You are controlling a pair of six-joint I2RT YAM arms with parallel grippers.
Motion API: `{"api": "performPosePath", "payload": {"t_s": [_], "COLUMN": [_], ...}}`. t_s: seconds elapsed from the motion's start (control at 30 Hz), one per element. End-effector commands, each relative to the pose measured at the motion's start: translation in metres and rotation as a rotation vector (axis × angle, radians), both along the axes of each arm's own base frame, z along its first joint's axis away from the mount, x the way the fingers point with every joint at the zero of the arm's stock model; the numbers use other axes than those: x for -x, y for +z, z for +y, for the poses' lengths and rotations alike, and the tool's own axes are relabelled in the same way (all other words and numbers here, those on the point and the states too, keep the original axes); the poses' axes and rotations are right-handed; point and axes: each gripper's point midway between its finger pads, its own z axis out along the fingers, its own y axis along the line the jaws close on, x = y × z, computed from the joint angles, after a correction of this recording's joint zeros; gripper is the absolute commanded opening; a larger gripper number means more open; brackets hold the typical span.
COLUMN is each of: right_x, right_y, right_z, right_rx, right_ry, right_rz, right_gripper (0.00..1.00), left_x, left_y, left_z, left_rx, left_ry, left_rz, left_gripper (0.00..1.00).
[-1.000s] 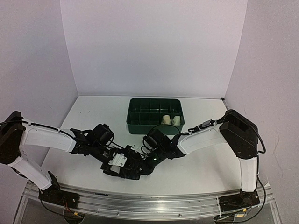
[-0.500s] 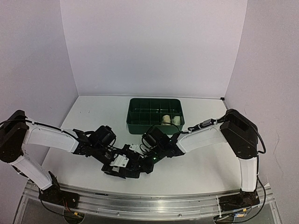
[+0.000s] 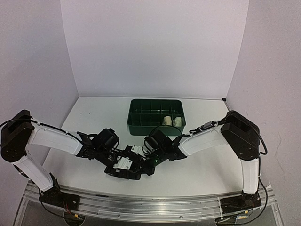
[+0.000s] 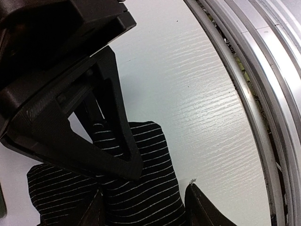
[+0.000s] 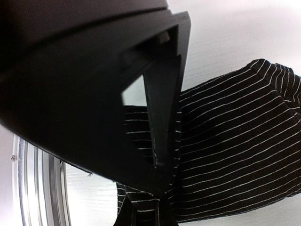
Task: Roll the underwear
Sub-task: Roll the underwear to the center of the board.
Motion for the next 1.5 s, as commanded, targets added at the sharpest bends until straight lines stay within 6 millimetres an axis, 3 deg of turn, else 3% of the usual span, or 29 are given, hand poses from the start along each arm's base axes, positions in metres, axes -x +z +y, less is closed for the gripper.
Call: {"api": "performPosePath", "payload": {"t_s": [0.0,0.2,0.33,0.43,0.6,0.73,0.83,1.1,1.2,1.33,1.47], "right_x": [0.03,0.028,0.018,0.01,-0.005,-0.025,-0.043,-0.1,-0.117,-0.116,-0.1], "right_y": [0.028,0.027,0.034,0.048,0.07,0.082,0.085,0.037,0.026,0.013,-0.003], "right_z": [0.019,0.017,0.016,0.013,-0.002,-0.014,-0.011,-0.003,0.006,0.014,0.021], "right_rx": [-0.123,-0.112,-0.1,-0.105,-0.1,-0.115,-0.132,-0.058,-0.022,0.039,0.097], "right_ry": [0.173,0.154,0.099,0.059,-0.049,-0.138,-0.186,-0.441,-0.513,-0.509,-0.434], "right_rz": [-0.098,-0.101,-0.139,-0.181,-0.222,-0.159,-0.112,-0.003,-0.014,-0.079,-0.1], "right_gripper": [0.0,0.0,0.11,0.36,0.54,0.56,0.54,0.55,0.63,0.64,0.63], "left_x": [-0.027,-0.023,-0.018,-0.015,-0.01,-0.005,-0.004,-0.003,-0.002,-0.003,-0.002], "left_y": [-0.013,-0.015,-0.016,-0.017,-0.015,-0.013,-0.01,-0.006,-0.008,-0.006,-0.007], "left_z": [0.009,0.017,0.022,0.025,0.027,0.027,0.026,0.025,0.024,0.022,0.023], "left_rx": [-0.058,-0.074,-0.079,-0.086,-0.078,-0.07,-0.059,-0.035,-0.033,-0.028,-0.029], "left_ry": [0.16,0.158,0.157,0.167,0.174,0.174,0.171,0.149,0.134,0.124,0.114], "left_rz": [-0.024,-0.026,-0.016,-0.006,0.024,0.05,0.055,0.04,0.032,0.022,0.018], "left_gripper": [0.51,0.02,0.0,0.0,0.0,0.0,0.0,0.0,0.0,0.0,0.0]}}
